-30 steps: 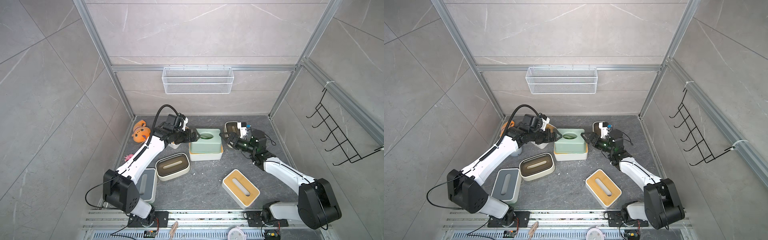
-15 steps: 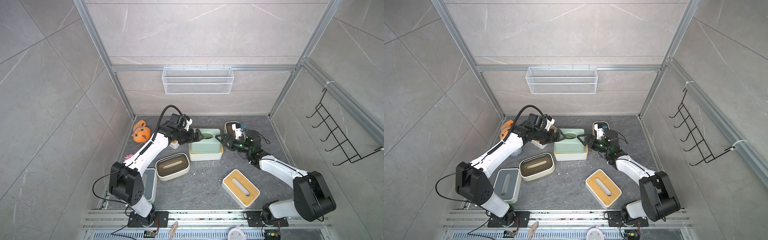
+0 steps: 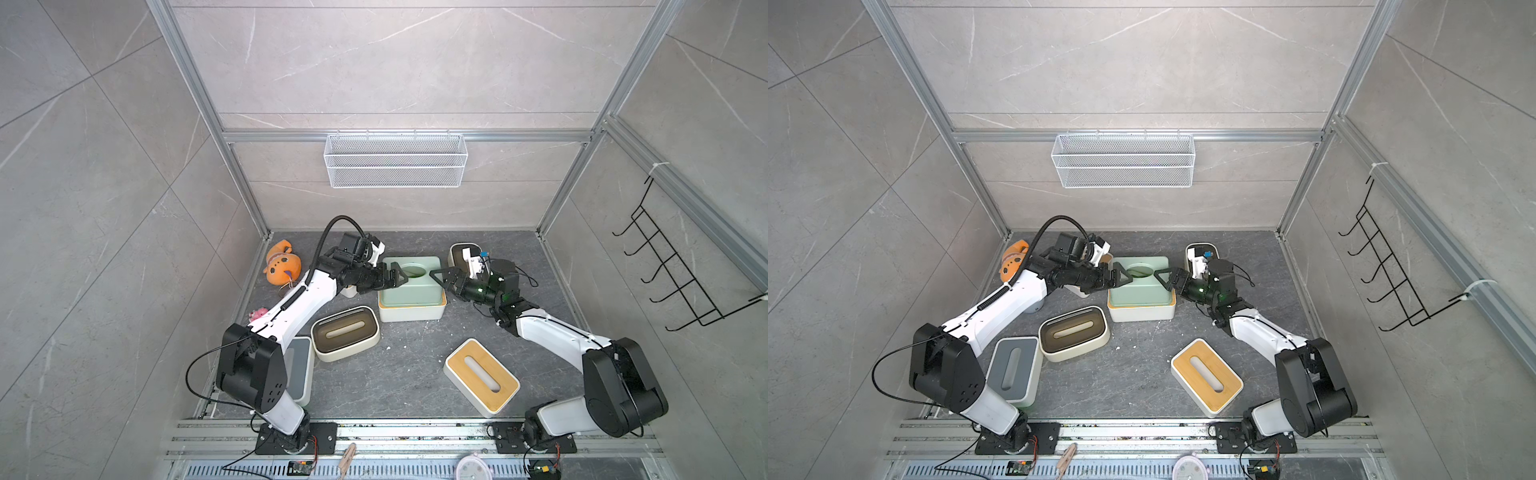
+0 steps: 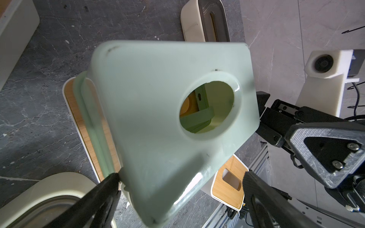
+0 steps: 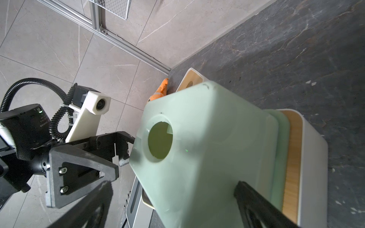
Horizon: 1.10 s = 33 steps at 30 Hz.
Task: Stack the tissue boxes
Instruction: Place the tissue box at the tissue box.
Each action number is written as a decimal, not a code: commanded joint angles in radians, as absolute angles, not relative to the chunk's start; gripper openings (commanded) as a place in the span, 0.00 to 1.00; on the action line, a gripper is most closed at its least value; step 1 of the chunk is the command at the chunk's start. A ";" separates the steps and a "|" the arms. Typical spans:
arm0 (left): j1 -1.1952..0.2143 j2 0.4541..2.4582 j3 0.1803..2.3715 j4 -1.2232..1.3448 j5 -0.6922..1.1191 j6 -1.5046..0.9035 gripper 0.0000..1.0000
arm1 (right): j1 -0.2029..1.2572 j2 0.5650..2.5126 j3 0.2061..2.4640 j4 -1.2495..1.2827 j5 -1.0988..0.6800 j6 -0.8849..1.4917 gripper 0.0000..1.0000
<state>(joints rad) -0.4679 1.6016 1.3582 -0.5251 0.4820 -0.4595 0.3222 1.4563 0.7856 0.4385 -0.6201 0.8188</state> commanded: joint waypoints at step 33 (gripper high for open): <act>-0.454 1.255 1.217 -0.586 0.241 -0.449 0.96 | 0.315 1.309 0.784 0.287 -0.469 0.728 1.00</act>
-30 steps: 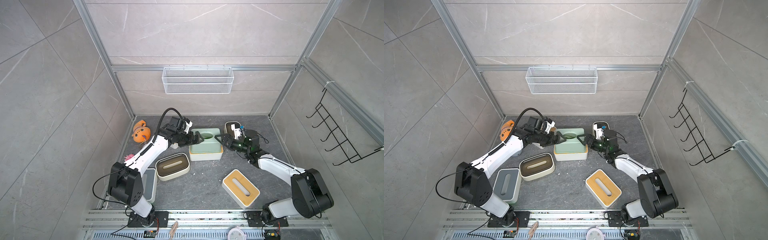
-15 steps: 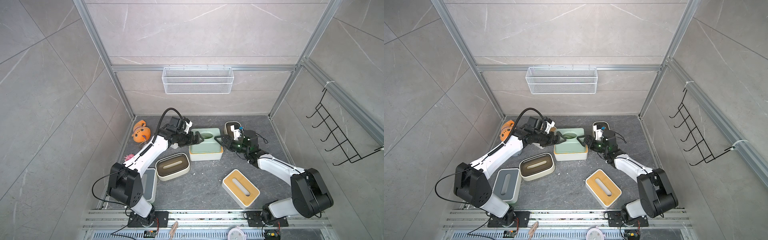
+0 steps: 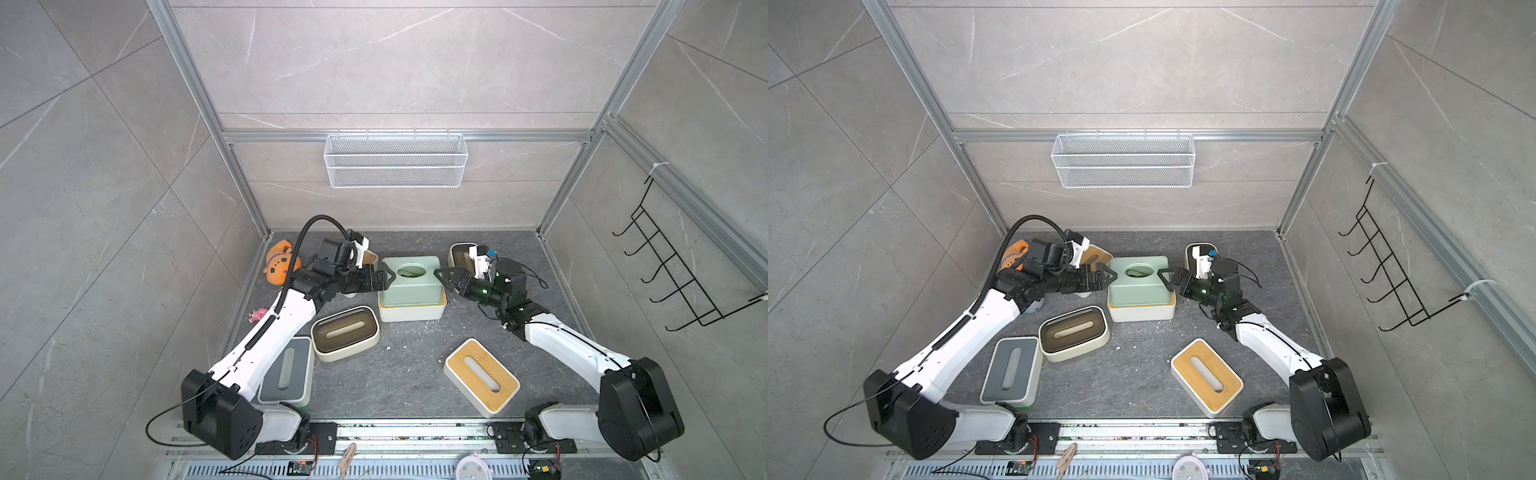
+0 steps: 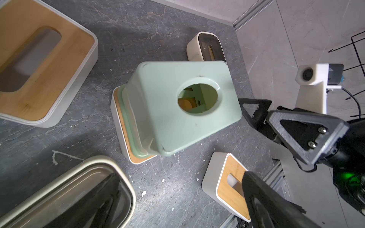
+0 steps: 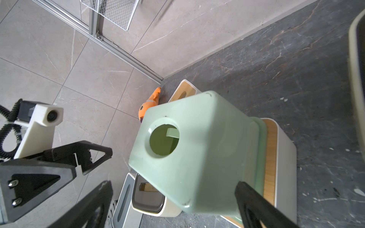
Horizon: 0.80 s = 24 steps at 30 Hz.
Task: Stack the tissue boxes
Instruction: Place the tissue box at the tissue box, then adjust the tissue box at the center of the board.
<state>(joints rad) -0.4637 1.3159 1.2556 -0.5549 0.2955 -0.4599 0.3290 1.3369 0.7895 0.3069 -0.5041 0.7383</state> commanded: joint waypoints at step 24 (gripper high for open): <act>-0.405 1.419 1.145 -0.604 0.197 -0.570 0.10 | 0.297 1.296 0.620 0.191 -0.381 0.810 0.45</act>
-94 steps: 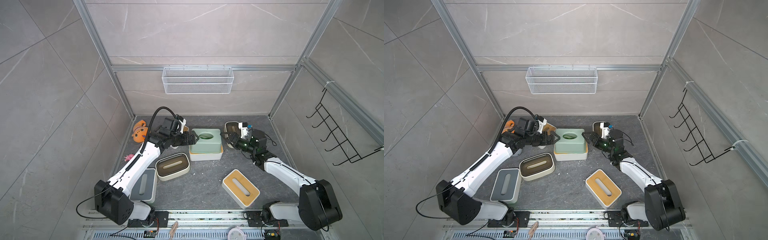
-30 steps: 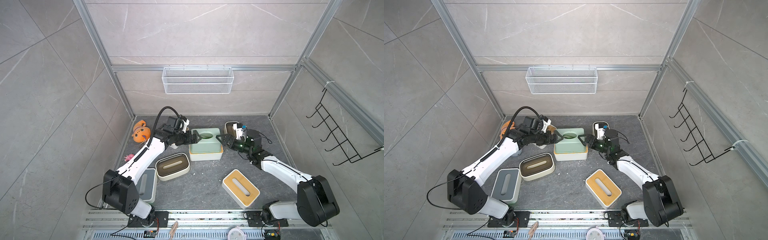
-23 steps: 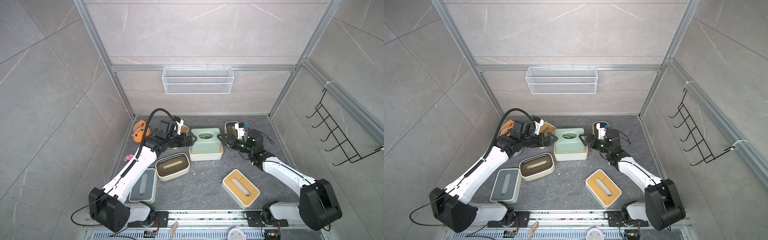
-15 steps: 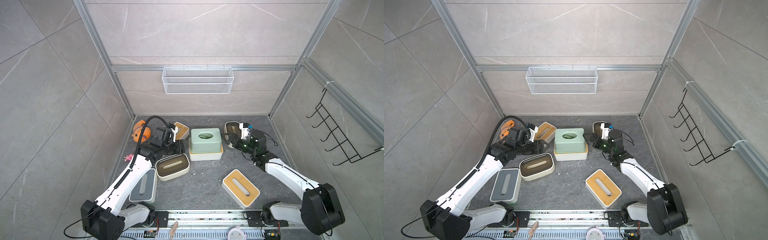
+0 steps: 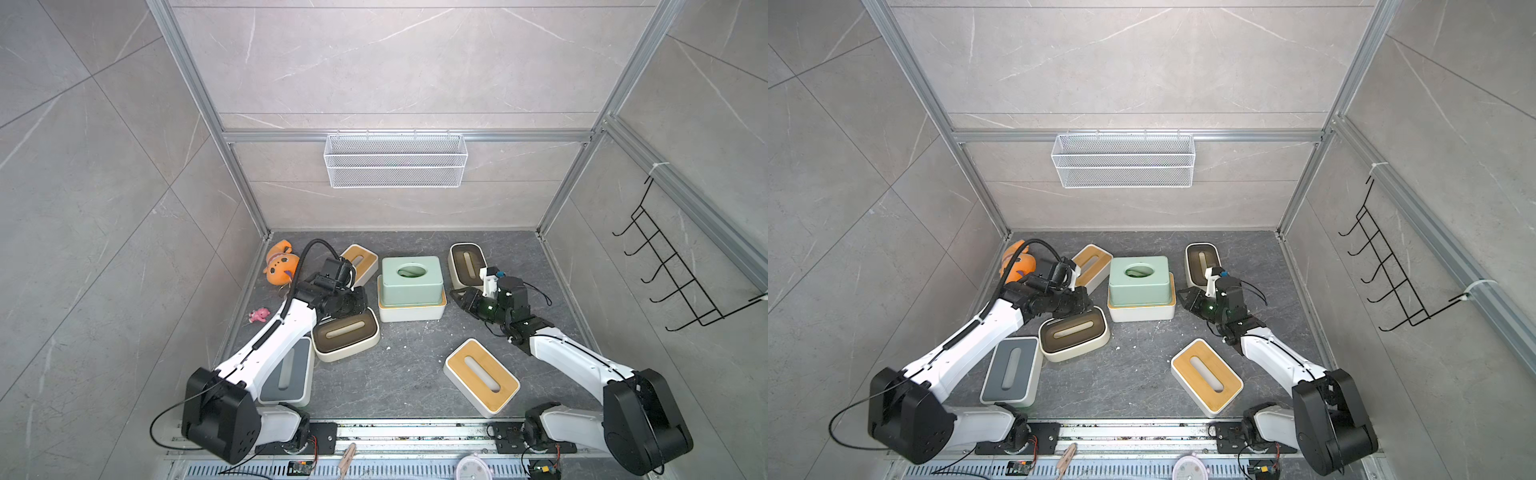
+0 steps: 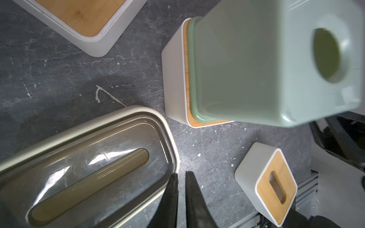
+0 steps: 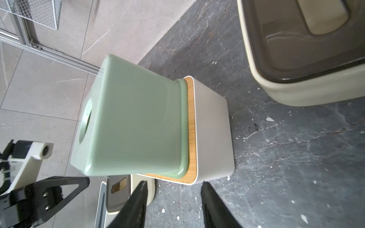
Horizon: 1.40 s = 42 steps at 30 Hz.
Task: Stack the tissue boxes
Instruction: Adjust the tissue box at the center of the board.
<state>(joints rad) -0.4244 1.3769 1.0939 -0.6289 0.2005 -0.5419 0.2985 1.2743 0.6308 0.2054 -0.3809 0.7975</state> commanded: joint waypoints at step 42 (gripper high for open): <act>-0.394 1.751 1.249 -0.419 0.317 -0.670 0.00 | 0.302 1.523 0.714 0.187 -0.406 0.828 0.23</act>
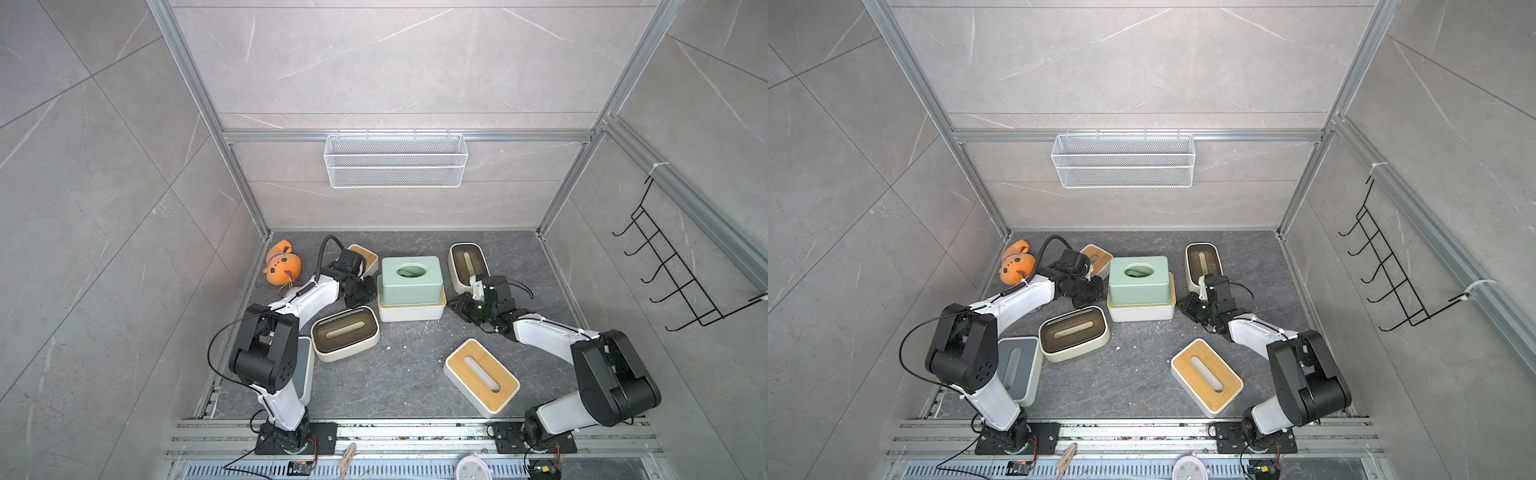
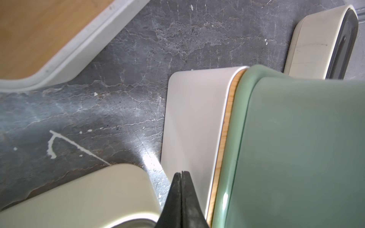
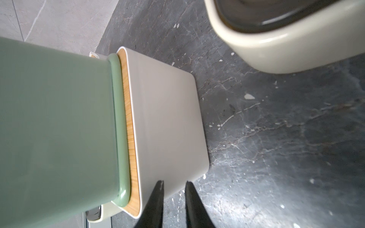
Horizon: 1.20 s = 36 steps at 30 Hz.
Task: Stack the tissue boxes
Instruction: Adjust the tissue box at the center of the board.
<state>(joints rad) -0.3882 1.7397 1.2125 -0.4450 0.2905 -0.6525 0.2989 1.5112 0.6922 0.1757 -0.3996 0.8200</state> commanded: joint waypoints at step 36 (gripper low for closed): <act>-0.415 1.899 1.430 -0.392 0.277 -0.754 0.00 | 0.287 1.652 0.936 0.111 -0.315 0.838 0.23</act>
